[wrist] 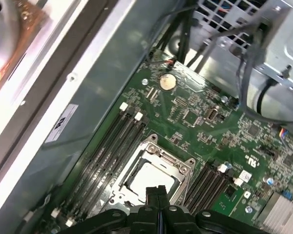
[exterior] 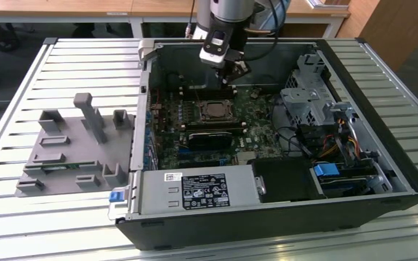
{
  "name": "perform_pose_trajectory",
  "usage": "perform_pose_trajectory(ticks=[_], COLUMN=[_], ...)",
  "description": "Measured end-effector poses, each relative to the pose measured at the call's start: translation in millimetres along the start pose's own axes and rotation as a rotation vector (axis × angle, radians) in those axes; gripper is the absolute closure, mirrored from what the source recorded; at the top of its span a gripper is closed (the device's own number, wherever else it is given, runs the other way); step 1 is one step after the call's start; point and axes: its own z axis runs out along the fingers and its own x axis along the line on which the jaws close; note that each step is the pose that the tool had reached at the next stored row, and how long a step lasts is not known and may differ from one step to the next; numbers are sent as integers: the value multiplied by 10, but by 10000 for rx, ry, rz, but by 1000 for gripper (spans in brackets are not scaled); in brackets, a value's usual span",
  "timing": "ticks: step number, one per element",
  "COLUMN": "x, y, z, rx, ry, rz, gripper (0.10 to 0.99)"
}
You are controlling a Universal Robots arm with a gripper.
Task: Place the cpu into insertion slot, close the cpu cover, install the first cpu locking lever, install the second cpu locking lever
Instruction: 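Install the first cpu locking lever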
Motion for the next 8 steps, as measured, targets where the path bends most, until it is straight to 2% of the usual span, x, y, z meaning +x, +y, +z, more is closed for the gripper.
perform_pose_trajectory(ticks=[8], x=[1], y=[-1], z=[7], rx=[6], ry=[29], rz=[-1238], gripper=[980])
